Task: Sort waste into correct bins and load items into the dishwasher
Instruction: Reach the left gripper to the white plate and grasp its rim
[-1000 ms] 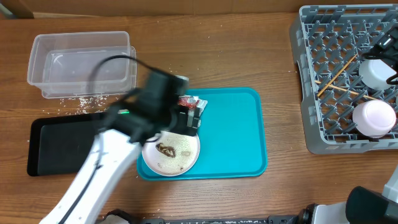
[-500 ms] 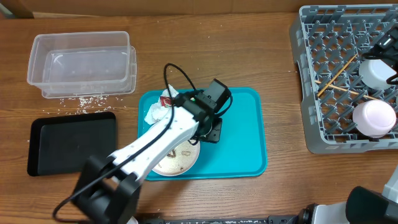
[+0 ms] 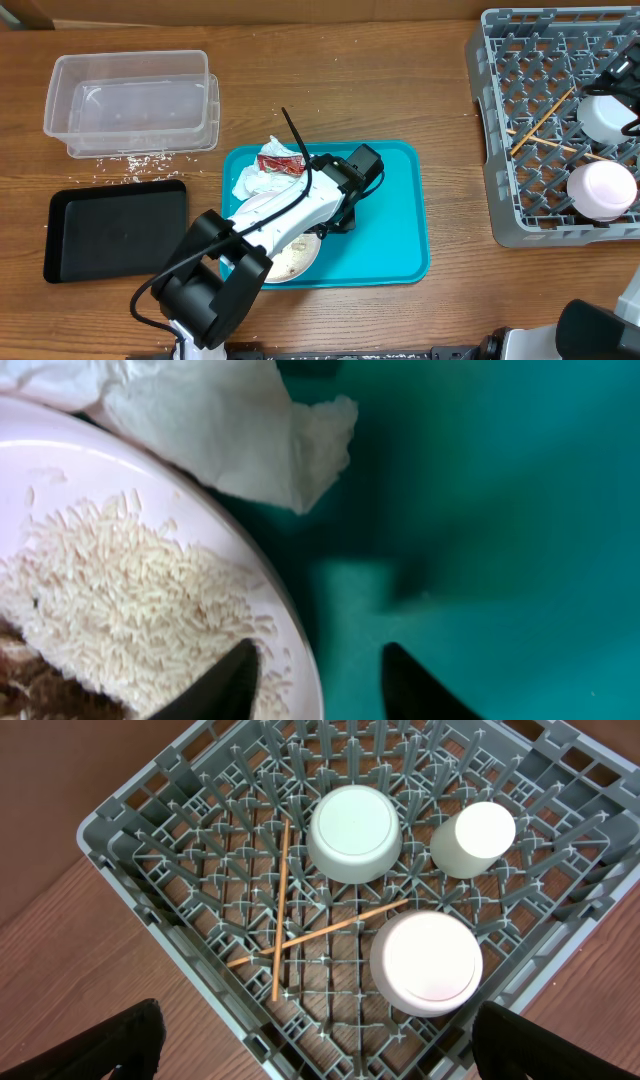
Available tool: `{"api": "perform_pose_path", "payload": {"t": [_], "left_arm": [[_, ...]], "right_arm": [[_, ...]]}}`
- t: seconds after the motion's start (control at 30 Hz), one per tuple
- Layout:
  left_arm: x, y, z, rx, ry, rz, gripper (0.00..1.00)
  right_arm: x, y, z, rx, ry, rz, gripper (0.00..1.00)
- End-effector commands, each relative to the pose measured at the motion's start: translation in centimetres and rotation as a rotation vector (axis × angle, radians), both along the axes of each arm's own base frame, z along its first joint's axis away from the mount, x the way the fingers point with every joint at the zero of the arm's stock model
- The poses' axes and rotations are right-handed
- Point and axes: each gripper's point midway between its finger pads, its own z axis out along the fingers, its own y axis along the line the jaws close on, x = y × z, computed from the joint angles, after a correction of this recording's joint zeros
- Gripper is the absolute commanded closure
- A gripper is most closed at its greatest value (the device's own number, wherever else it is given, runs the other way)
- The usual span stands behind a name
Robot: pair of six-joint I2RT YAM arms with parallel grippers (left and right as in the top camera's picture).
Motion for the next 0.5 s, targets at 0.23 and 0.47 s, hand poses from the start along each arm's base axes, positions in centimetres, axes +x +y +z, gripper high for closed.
{"api": "perform_pose_path", "payload": {"t": [0.23, 0.47], "left_arm": [[0.0, 0.1, -2.9, 0.070, 0.025, 0.029, 0.78], [-0.3, 0.5, -2.1, 0.095, 0.047, 0.028, 0.96]], "right_arm": [[-0.1, -0.1, 0.5, -0.012, -0.012, -0.005, 0.00], [-0.1, -0.1, 0.5, -0.012, -0.012, -0.005, 0.00]]}}
